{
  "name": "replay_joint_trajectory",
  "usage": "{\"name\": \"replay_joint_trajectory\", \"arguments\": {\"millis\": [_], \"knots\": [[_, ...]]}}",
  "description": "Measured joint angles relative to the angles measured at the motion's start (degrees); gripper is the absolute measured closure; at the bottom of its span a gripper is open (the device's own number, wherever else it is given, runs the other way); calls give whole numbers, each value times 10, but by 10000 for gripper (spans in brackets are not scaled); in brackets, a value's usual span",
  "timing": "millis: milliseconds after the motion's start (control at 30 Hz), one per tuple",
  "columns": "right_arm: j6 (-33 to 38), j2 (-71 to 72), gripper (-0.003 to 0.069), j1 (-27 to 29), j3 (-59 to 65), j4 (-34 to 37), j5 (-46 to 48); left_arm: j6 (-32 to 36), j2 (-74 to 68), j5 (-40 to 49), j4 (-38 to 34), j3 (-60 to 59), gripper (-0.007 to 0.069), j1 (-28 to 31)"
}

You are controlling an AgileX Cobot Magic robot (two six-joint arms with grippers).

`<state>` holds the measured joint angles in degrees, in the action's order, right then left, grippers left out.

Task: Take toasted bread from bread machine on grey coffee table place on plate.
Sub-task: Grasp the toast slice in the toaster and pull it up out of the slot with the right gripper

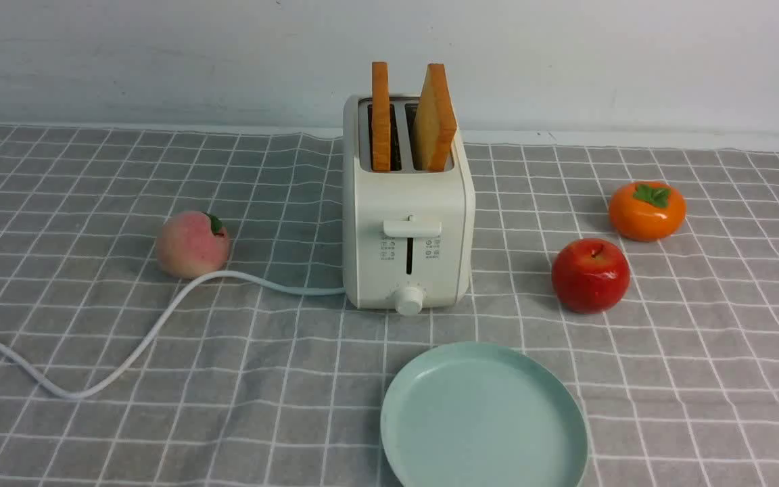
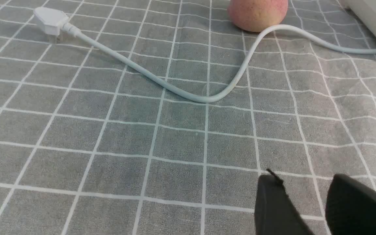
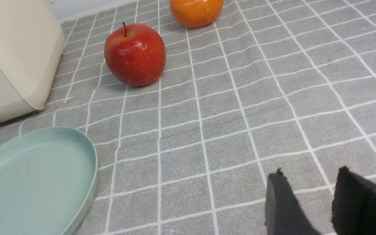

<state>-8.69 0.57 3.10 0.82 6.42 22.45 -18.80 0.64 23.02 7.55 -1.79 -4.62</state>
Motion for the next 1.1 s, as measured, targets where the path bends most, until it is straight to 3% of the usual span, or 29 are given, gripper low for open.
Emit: {"name": "replay_joint_trajectory", "arguments": {"millis": [400,767,1100], "knots": [[0,0,419,0,0,0,0,0,0,-6,8,0,386,0],[0,0,419,0,0,0,0,0,0,-100,24,0,386,0],[0,0,419,0,0,0,0,0,0,-112,24,0,386,0]]}}
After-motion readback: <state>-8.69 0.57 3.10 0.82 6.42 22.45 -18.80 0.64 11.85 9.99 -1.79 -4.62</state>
